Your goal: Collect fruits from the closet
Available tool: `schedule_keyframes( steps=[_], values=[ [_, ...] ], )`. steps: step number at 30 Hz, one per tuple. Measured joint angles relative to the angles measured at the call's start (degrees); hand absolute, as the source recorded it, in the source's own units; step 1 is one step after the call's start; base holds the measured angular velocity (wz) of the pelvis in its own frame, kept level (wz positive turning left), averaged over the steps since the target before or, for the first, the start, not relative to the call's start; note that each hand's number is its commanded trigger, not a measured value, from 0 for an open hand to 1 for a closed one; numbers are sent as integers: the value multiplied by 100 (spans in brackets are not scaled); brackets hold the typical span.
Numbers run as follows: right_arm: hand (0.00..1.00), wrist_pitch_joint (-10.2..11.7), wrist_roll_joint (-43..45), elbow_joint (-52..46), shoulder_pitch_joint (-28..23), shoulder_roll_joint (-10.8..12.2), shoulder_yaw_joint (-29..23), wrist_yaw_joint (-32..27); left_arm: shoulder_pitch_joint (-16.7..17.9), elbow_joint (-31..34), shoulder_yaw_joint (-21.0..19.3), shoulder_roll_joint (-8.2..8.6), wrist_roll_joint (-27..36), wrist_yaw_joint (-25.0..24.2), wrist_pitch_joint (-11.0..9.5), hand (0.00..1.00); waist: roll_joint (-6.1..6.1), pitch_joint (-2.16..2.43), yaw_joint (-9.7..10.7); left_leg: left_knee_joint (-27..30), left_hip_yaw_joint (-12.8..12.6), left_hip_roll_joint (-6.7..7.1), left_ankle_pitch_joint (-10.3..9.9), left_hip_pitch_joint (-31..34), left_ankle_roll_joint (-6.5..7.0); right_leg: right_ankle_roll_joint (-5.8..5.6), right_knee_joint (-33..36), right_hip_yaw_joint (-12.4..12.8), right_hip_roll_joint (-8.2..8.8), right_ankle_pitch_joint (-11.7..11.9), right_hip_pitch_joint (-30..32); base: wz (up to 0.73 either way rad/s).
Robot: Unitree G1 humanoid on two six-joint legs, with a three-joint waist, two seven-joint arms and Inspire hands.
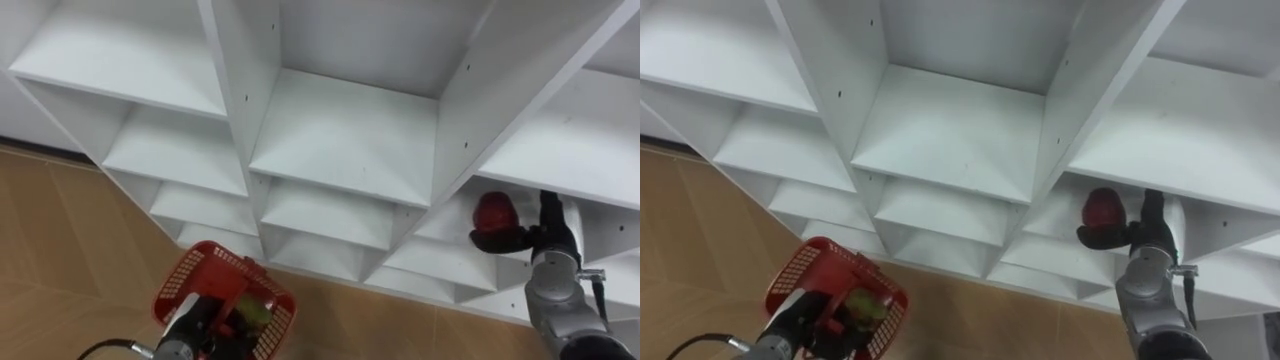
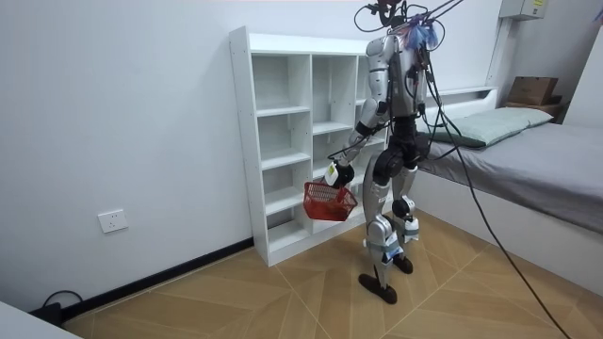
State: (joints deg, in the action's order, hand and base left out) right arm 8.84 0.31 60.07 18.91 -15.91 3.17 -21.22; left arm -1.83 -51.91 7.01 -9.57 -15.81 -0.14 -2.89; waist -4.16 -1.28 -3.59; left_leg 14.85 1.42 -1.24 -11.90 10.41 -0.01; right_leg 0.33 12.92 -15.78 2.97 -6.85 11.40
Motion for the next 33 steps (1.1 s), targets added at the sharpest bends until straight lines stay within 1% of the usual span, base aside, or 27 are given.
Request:
schedule_keyframes(
  steps=[7,11,14,21,28,31,33],
  values=[
    [0,0,4,-2,40,0,-4,-12,-7,-115,-3,1,1,0,1,100,1,0,-14,7,-7,0,3,78,-2,0,56,10,8,0,103,-1],
    [0,0,8,-7,66,0,-3,-48,-13,-208,4,32,1,0,2,100,13,0,-102,27,-63,-1,19,134,-3,1,82,67,12,0,186,-6],
    [0,0,2,-7,80,1,0,-65,-15,-223,18,32,1,0,4,100,18,-3,-131,29,-64,-1,19,136,-3,1,82,67,14,0,185,0],
    [0,1,3,-6,87,1,2,-33,-17,-212,112,52,6,-4,3,100,39,-17,-135,31,-55,2,19,149,-2,1,83,67,20,0,186,0],
    [0,2,3,-1,99,25,7,14,-134,-225,120,82,23,-31,3,100,38,-25,-143,55,-57,14,30,216,5,3,127,86,37,2,274,0],
    [0,1,5,-1,108,27,7,13,-199,-283,122,97,46,-51,3,100,31,-50,-144,55,-57,15,29,217,5,3,129,93,38,2,274,0],
    [0,1,21,1,121,50,15,12,-270,-371,137,106,45,-55,3,100,28,-94,-148,55,-52,16,30,217,5,3,138,89,43,1,275,0]
  ],
)
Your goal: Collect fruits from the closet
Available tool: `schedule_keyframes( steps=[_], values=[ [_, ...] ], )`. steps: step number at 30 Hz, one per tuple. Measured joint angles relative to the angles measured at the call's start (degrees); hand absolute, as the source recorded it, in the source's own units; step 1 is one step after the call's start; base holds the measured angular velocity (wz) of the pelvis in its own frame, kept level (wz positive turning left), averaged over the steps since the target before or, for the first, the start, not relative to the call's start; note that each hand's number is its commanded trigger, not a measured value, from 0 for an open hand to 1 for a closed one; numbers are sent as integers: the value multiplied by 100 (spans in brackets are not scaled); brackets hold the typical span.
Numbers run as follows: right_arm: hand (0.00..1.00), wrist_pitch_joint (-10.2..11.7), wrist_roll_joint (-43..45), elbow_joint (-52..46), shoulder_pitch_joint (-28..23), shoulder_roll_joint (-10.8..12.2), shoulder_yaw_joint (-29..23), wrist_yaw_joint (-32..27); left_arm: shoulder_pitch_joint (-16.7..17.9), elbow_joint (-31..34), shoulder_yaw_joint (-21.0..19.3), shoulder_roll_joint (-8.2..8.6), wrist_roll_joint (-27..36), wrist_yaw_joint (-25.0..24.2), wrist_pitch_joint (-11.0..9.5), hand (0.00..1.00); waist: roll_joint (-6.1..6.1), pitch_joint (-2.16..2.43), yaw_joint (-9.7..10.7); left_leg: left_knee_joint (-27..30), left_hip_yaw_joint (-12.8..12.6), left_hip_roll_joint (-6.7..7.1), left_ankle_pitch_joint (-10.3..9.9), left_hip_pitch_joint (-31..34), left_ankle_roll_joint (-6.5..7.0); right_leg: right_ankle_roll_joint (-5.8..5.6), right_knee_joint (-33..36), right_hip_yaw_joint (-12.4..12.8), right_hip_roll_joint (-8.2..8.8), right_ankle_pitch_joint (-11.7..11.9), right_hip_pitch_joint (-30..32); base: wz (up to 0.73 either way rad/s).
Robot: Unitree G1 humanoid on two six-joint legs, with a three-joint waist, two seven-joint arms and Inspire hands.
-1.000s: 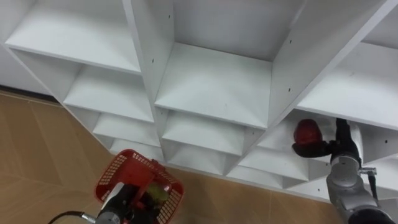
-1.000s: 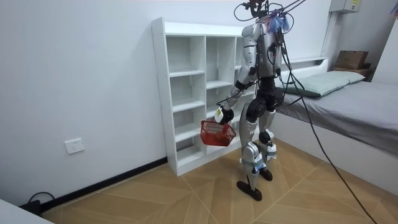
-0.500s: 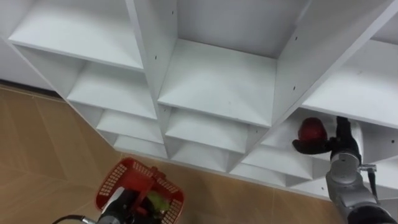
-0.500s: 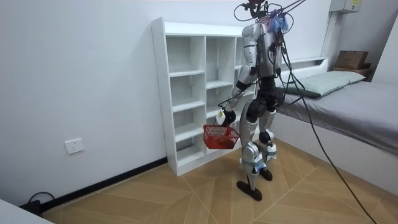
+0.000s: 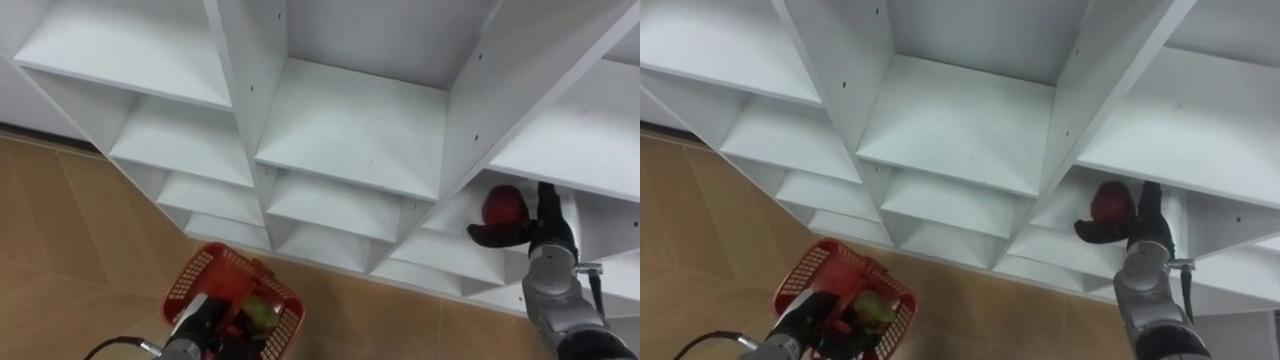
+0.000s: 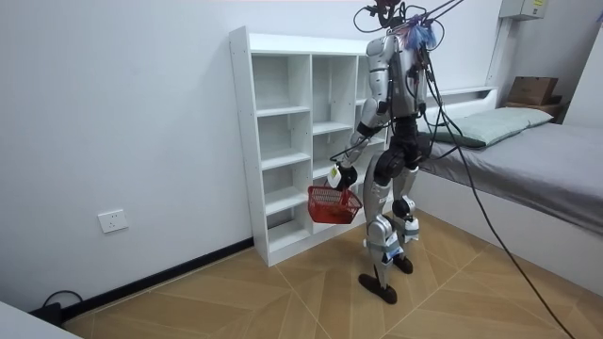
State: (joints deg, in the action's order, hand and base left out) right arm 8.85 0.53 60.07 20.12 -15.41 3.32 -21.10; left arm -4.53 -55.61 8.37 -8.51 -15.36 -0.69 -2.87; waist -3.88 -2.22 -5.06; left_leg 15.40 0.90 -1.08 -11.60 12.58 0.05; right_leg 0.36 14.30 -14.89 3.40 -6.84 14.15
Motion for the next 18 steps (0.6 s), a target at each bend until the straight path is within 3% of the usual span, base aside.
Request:
schedule_keyframes(
  steps=[5,12,13,15,16,18],
  values=[
    [0,91,-8,158,159,47,111,-85,-184,-226,271,-18,0,18,1,100,-39,-41,2,3,8,41,43,127,16,3,81,30,43,-4,170,0],
    [0,173,-37,433,257,47,218,-131,-231,-257,518,-20,3,21,3,100,-53,-48,4,9,12,52,46,128,21,2,104,36,52,-3,174,0],
    [10,172,-41,441,262,47,219,-134,-235,-257,543,-20,4,21,3,100,-52,-48,2,9,12,52,46,127,21,2,107,36,52,-3,175,0],
    [85,170,-100,568,351,48,220,-133,-249,-258,546,6,1,21,3,100,-52,-48,1,13,13,54,46,129,21,2,113,36,55,-3,175,0],
    [100,172,-121,605,374,49,220,-135,-254,-258,547,9,1,21,3,100,-52,-48,-3,14,15,54,46,129,21,3,114,36,56,-3,175,0],
    [100,172,-159,664,424,49,224,-189,-270,-259,546,8,1,22,3,100,-51,-48,-11,19,18,55,46,129,21,2,121,34,57,-3,175,0]
  ],
)
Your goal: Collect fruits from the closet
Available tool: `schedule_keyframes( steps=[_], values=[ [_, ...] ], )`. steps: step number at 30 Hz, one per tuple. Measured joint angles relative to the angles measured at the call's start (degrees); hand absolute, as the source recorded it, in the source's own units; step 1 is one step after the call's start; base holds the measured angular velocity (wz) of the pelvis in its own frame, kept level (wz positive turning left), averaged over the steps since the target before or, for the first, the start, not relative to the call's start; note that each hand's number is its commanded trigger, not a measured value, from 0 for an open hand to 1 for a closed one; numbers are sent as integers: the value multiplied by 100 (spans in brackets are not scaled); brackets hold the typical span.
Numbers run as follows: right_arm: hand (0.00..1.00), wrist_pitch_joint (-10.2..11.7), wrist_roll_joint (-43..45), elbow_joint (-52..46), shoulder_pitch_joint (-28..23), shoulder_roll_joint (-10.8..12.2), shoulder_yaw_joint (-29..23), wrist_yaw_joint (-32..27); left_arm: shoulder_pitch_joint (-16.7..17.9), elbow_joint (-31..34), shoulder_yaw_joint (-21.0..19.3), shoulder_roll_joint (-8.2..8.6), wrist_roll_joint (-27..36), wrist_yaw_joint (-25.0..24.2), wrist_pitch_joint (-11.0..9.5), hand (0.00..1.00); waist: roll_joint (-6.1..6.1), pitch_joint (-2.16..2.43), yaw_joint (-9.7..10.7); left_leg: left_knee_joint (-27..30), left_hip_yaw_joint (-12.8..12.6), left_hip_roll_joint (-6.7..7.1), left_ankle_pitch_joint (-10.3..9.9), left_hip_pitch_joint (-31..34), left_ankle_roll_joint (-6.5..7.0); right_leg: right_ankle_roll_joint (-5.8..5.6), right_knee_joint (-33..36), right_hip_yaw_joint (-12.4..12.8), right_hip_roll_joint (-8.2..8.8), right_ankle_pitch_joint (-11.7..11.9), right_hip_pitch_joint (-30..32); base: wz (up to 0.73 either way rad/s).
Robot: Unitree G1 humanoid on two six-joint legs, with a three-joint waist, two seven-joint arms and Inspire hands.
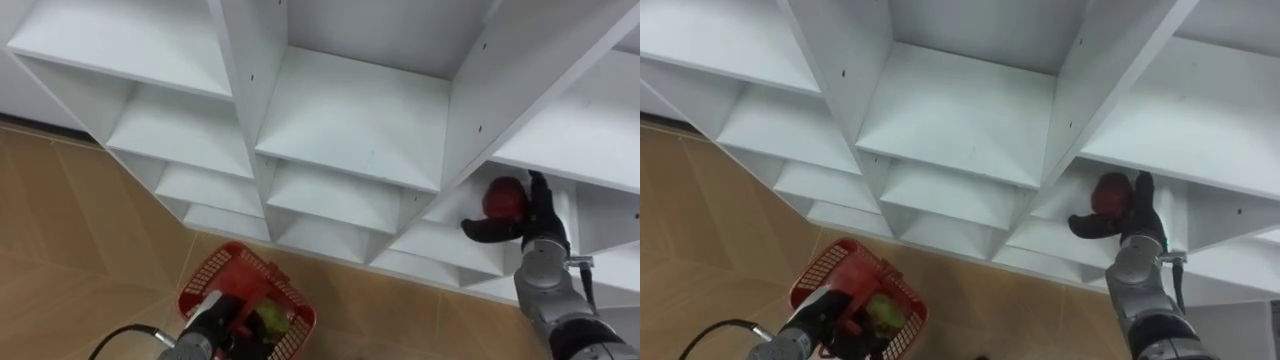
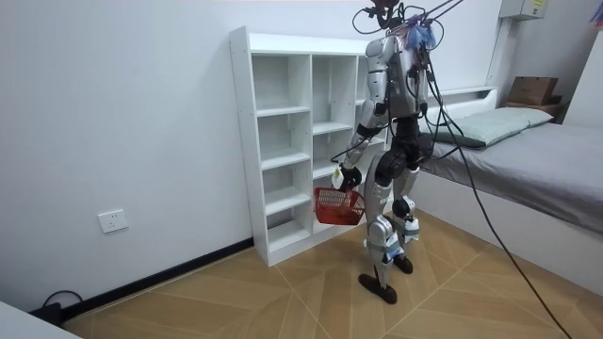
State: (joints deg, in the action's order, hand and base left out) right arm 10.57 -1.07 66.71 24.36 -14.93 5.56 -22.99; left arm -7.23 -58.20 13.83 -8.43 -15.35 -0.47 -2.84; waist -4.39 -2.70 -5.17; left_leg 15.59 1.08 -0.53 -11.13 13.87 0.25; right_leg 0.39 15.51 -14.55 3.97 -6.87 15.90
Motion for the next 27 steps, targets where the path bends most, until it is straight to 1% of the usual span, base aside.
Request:
schedule_keyframes(
  steps=[3,4,7,14,16,18,20,27],
  values=[
    [100,-2,-41,59,32,-51,-7,-193,-17,0,-4,0,1,7,0,100,2,1,-4,0,1,0,0,-1,0,0,0,-2,-1,0,0,0],
    [100,-2,-67,65,35,-116,-7,-190,-23,0,-4,1,1,8,0,100,4,2,-2,0,1,-1,0,-2,0,1,-1,0,-2,1,0,0],
    [100,-4,-102,76,46,-142,-7,-255,-52,-2,-4,1,0,30,0,100,15,9,-1,-1,1,-7,0,-3,-1,2,-3,1,-10,1,-1,0],
    [100,13,-174,92,39,-108,0,-247,-126,-47,2,2,9,37,0,100,46,27,-4,-5,-12,-5,4,-27,-3,5,-21,6,-13,11,-17,0],
    [100,12,-174,93,33,-102,1,-238,-126,-72,0,4,8,37,1,100,68,41,-3,-6,-12,-7,5,-40,-2,7,-51,5,-16,28,-47,0],
    [100,6,-188,123,32,-102,0,-195,-127,-108,-1,13,7,37,3,100,104,64,-2,-6,-11,-10,10,-64,0,6,-87,2,-20,47,-85,0],
    [100,6,-192,130,32,-101,1,-171,-127,-109,-2,14,7,37,3,100,117,74,-4,-6,-11,-10,13,-72,1,8,-86,2,-19,54,-92,0],
    [100,6,-320,139,23,-82,9,-38,-128,-152,-2,24,15,37,3,100,119,75,5,-22,-10,-8,58,-82,-2,21,-87,1,-17,100,-102,0]
  ],
)
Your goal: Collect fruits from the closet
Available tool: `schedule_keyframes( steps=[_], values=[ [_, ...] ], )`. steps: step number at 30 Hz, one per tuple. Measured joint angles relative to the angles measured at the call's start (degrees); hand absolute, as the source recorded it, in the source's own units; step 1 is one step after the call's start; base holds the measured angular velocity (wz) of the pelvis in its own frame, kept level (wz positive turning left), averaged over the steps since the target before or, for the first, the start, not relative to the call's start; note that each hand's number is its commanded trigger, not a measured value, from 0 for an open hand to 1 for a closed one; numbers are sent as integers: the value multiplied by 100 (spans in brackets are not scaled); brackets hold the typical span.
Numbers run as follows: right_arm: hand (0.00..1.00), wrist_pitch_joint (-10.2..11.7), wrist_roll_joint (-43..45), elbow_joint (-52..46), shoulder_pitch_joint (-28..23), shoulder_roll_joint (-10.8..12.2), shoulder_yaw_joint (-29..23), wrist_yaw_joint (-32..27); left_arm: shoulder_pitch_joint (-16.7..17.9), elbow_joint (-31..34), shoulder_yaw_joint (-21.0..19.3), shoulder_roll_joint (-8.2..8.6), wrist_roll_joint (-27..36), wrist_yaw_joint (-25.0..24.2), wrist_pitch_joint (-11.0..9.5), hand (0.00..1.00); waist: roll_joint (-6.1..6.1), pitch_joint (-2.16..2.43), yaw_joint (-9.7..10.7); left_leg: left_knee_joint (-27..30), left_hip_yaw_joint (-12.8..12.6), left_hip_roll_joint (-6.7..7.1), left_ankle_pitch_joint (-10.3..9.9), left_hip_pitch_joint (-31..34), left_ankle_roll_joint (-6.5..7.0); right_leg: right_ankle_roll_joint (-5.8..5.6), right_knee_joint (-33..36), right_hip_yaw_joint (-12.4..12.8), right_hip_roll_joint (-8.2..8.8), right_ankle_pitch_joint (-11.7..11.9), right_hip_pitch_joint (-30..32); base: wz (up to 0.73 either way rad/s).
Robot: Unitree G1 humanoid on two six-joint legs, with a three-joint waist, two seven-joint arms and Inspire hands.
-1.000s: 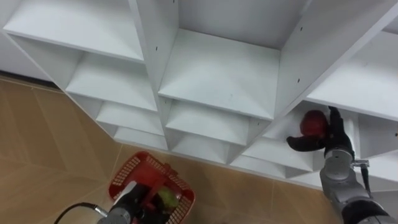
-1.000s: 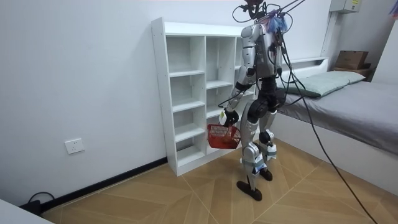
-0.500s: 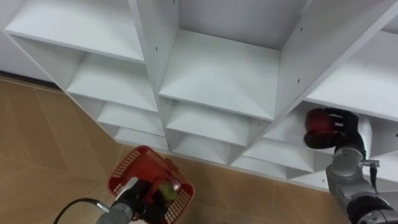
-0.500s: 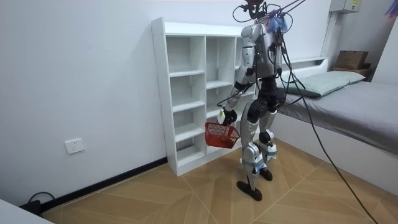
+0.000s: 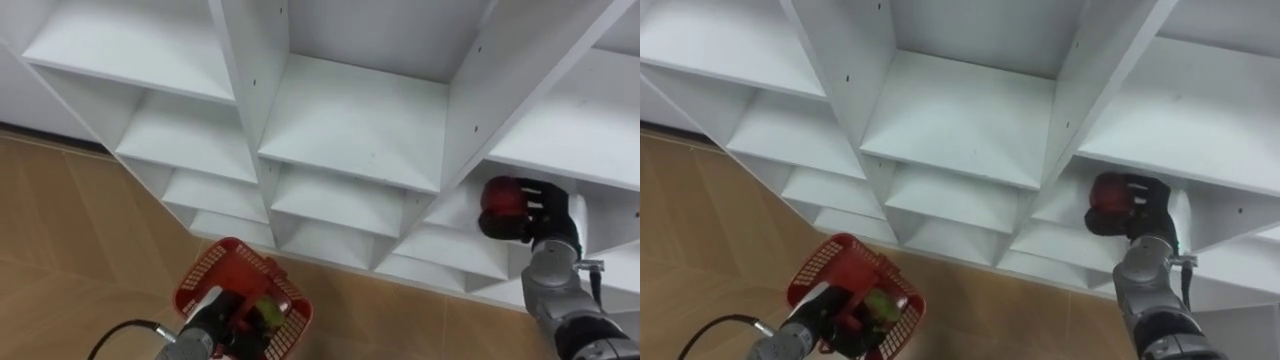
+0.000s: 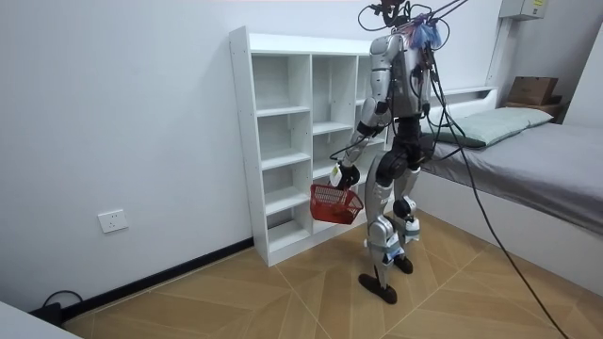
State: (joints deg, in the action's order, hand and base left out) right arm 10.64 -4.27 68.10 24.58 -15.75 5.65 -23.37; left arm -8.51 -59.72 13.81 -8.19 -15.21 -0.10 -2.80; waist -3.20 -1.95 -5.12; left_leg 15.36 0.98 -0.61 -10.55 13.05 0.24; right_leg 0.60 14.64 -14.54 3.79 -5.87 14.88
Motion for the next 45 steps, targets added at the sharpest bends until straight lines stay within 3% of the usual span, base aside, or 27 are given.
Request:
schedule_keyframes(
  steps=[13,18,22,29,30,34,39,45],
  values=[
    [100,135,35,-53,-105,27,-3,16,-9,1,0,29,7,0,-9,100,-1,0,40,-14,-6,-1,1,-24,0,1,2,6,-1,9,-16,0],
    [100,153,110,-565,-533,127,-13,40,13,2,-59,27,-4,129,-59,100,-14,7,63,-129,-72,5,7,-176,10,-19,-26,16,4,-5,-109,-5],
    [100,149,276,-980,-961,194,2,53,115,5,-83,5,9,244,-138,100,-38,65,85,-196,-84,14,22,-296,19,-36,-81,31,2,-16,-208,-1],
    [100,100,625,-1483,-1471,243,376,409,284,16,-123,-21,140,279,-148,100,-91,110,187,-329,-250,9,22,-677,19,-68,-113,169,-11,-39,-484,-10],
    [100,76,689,-1631,-1615,258,453,483,334,22,-124,-27,215,280,-149,100,-110,136,196,-362,-265,8,22,-734,20,-69,-116,184,-16,-40,-516,0],
    [100,26,1034,-2174,-2028,276,550,604,386,70,-127,-22,210,277,-148,100,-112,141,198,-403,-284,5,21,-854,21,-75,-162,239,-39,-39,-620,-3],
    [100,47,1597,-2557,-2289,394,681,742,476,324,-179,5,221,228,-154,100,-54,194,230,-430,-366,-41,17,-1001,17,-72,-235,356,-112,-13,-750,-8],
    [100,51,1812,-3300,-2729,454,839,1100,639,663,-236,28,214,245,-263,100,-29,204,325,-562,-451,-69,15,-1195,13,-63,-306,491,-166,1,-900,-7]
  ],
)
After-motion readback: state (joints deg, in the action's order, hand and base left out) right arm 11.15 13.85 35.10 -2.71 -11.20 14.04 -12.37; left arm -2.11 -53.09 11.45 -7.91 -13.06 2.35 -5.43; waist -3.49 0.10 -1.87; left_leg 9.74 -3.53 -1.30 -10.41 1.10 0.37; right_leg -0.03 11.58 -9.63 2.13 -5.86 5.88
